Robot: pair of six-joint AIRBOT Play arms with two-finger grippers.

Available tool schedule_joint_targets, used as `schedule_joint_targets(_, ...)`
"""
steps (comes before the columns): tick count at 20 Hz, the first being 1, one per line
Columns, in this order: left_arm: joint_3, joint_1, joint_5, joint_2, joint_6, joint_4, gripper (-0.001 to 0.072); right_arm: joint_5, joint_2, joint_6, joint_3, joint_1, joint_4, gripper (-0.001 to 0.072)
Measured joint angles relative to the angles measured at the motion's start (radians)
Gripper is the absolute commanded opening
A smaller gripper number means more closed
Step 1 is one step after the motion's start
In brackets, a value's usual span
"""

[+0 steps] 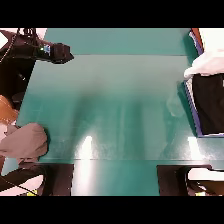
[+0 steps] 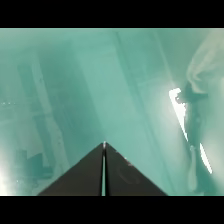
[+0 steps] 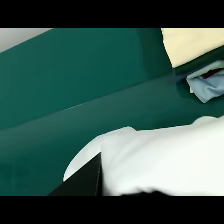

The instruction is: Fold the shirts.

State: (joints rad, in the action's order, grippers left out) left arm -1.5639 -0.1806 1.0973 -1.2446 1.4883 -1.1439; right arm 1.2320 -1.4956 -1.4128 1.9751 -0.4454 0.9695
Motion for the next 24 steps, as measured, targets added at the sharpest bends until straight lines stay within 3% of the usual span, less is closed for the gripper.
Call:
schedule_joint_targets(5,0.0,0.0,0.015,0.0,-0.001,0.0,0.0022,0.113,0.131,-0.02,-0.13,-0.047,0.077,0.0018)
schedule_joint_targets(15,0.0,0.0,0.021,0.0,-0.024,0.0,0.0022,0.251,0.525,-0.072,-0.692,-0.216,0.275,0.0022)
schedule_joint_targets(16,0.0,0.0,0.021,0.0,-0.028,0.0,0.0022,0.252,0.552,-0.077,-0.744,-0.233,0.29,0.0074)
schedule_joint_targets(17,0.0,0.0,0.021,0.0,-0.033,0.0,0.0022,0.252,0.577,-0.082,-0.795,-0.251,0.304,0.0293)
schedule_joint_targets(18,0.0,0.0,0.021,0.0,-0.039,0.0,0.0022,0.246,0.595,-0.084,-0.838,-0.267,0.312,0.0578)
schedule_joint_targets(19,0.0,0.0,0.021,0.0,-0.043,0.0,0.0022,0.237,0.607,-0.085,-0.879,-0.282,0.32,0.0666)
schedule_joint_targets(24,0.0,0.0,0.021,0.0,-0.053,0.0,0.0023,0.162,0.634,-0.089,-0.937,-0.313,0.275,0.0664)
